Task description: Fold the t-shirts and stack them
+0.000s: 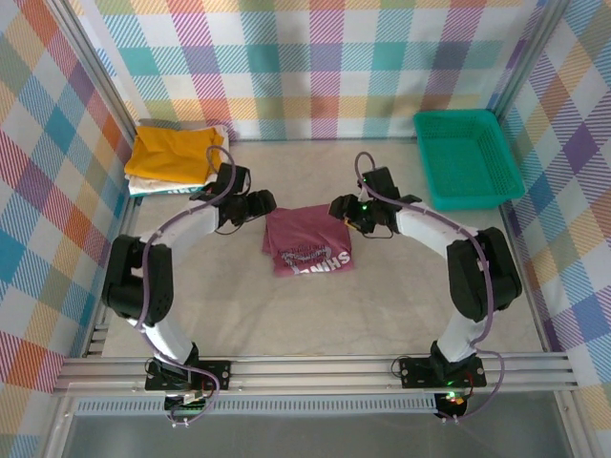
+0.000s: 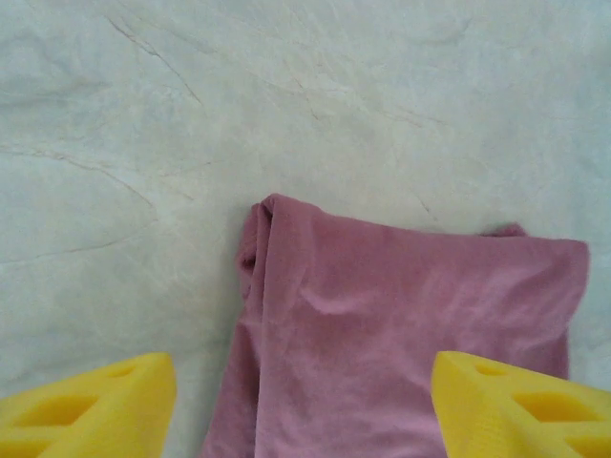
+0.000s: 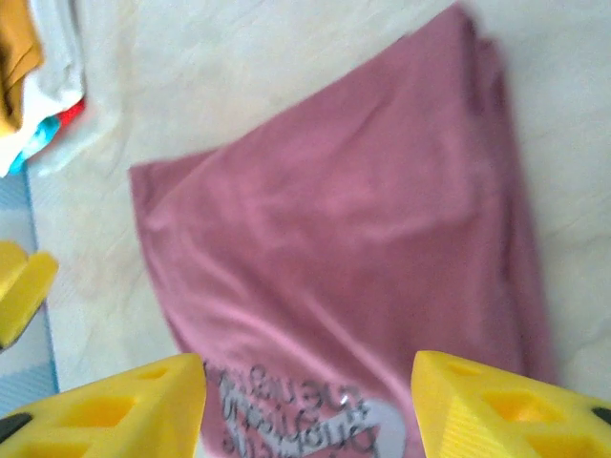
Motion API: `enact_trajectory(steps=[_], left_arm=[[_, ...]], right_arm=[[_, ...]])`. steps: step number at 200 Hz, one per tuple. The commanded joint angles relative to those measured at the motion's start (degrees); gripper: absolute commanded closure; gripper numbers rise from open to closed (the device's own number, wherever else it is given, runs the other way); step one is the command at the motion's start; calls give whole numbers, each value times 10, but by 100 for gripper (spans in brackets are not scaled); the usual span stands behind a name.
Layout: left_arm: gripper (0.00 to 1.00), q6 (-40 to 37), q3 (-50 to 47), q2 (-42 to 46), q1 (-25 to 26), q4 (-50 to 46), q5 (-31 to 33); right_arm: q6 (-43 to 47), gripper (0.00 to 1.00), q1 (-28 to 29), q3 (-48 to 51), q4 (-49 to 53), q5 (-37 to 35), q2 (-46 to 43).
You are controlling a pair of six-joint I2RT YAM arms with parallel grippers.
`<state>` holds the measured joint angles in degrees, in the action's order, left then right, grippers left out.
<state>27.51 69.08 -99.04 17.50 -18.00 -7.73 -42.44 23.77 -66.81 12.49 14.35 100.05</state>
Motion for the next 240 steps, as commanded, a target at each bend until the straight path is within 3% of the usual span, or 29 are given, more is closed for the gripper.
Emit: enact_trajectory(steps=[1,55,121,198,240], left_arm=[[22,-27,17,-46,5,-69,-13],[20,-27,19,-90,25,-57,-29],[28,22,0,-106,85,4,-84],[31,25,17,-74,85,-85,28],[30,40,8,-45,64,-114,47]], right_arm=[[19,39,-11,-23,40,-18,49],[15,39,-12,-15,8,7,82],[-5,40,-13,6,-39,34,114],[-10,40,-18,12,-56,49,108],[-11,40,-21,18,-58,51,105]])
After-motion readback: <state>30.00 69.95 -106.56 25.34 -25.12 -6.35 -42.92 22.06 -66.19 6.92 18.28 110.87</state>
